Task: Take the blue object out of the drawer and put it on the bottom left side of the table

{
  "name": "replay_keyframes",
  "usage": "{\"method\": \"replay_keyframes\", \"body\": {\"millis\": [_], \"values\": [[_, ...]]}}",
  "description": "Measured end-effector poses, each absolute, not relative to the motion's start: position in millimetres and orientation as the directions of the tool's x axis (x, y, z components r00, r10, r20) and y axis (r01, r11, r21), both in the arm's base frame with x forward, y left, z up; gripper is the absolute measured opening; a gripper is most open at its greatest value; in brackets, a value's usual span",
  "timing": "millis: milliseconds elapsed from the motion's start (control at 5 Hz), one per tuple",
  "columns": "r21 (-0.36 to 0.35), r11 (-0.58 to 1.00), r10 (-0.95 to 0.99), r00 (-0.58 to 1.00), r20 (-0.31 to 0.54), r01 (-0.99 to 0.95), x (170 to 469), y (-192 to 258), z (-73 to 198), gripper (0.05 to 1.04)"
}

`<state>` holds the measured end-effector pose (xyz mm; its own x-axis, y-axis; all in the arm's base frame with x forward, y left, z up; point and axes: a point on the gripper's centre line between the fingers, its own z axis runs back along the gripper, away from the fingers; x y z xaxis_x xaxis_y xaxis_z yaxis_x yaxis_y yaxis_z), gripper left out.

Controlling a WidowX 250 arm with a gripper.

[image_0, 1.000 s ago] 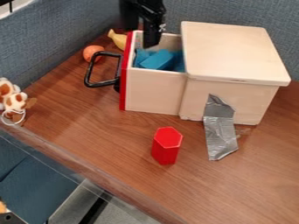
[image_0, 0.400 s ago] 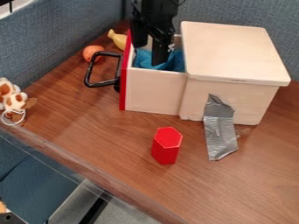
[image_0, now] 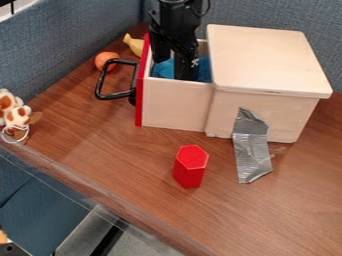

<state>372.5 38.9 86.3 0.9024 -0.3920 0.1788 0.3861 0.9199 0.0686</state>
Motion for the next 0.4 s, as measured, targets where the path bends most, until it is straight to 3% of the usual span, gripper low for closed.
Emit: {"method": "replay_keyframes", "body": {"millis": [400], "values": [[0.054,0.922,-0.386,0.909,0.157,0.382,381.8,45.4,65.0,1.001]]}}
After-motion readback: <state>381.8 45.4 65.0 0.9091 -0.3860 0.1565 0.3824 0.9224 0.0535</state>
